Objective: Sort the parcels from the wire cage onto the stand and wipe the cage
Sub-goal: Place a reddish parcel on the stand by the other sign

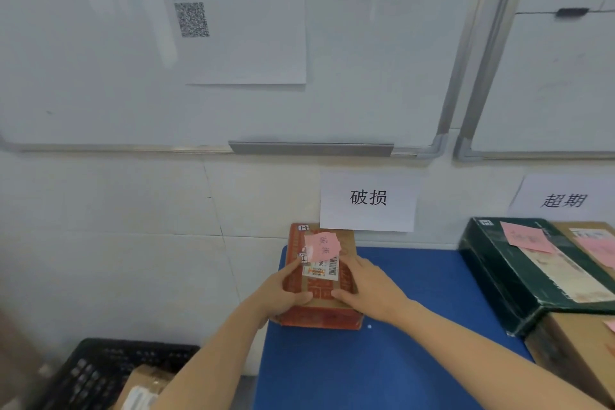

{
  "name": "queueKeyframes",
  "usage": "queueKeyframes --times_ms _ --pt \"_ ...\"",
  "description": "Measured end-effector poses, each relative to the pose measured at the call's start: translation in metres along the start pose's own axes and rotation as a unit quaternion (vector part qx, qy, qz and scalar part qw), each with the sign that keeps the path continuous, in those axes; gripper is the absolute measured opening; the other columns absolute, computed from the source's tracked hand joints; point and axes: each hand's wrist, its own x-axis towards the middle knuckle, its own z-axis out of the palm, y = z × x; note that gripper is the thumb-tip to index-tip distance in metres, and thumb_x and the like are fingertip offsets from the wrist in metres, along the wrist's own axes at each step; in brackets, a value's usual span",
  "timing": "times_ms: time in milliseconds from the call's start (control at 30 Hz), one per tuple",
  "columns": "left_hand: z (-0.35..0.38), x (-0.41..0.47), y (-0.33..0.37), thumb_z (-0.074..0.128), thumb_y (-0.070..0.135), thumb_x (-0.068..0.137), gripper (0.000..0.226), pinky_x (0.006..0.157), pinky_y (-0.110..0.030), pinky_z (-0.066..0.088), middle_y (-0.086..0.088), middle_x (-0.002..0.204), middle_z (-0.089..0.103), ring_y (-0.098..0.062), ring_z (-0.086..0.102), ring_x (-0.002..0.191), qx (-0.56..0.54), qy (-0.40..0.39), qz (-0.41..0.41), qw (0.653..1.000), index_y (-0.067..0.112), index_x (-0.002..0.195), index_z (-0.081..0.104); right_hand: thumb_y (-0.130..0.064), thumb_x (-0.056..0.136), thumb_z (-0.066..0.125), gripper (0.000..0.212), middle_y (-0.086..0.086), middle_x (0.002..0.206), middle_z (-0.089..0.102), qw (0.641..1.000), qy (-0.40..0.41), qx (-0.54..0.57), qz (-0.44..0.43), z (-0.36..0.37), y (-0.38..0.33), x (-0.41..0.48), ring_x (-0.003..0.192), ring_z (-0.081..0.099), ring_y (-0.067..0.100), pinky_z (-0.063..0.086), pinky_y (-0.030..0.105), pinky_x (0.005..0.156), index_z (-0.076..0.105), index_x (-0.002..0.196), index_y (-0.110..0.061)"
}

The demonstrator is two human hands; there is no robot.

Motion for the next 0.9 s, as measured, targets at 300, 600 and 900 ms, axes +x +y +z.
queueKeyframes --times_ms 300,600,900 --pt "-0.002 -0.007 0.009 0.077 0.024 0.079 0.084 0.093 -0.035 0.052 0.007 0.124 0.056 -0.016 0.056 0.112 0.046 0.028 0.021 0.998 0.038 0.146 0.029 -0.047 0.088 0.059 0.07 -0.002 0.141 0.046 1.0 0.01 -0.01 -0.016 -0.001 -0.006 0.003 0.122 0.047 0.018 0.041 0.035 0.101 0.03 0.147 -0.024" --pt "-0.009 -0.027 0.056 0.066 0.034 0.087 0.086 0.106 -0.021 0.023 0.0 0.155 0.025 -0.015 0.024 0.142 0.21 0.091 0.16 0.96 0.02 0.152 0.011 -0.043 0.091 0.059 0.069 0.0 0.143 0.045 0.999 0.047 0.007 -0.015 -0.028 -0.01 -0.003 0.128 0.043 0.018 0.037 0.032 0.105 0.03 0.149 -0.02" --pt "0.052 -0.035 0.139 0.063 0.036 0.089 0.084 0.116 -0.027 0.016 0.0 0.159 0.016 -0.014 0.017 0.145 0.256 0.066 0.251 0.931 0.015 0.153 0.013 -0.043 0.093 0.058 0.076 0.005 0.15 0.037 0.991 0.128 -0.011 0.035 -0.115 0.019 -0.063 0.135 0.037 0.021 0.029 0.032 0.111 0.019 0.152 -0.015"
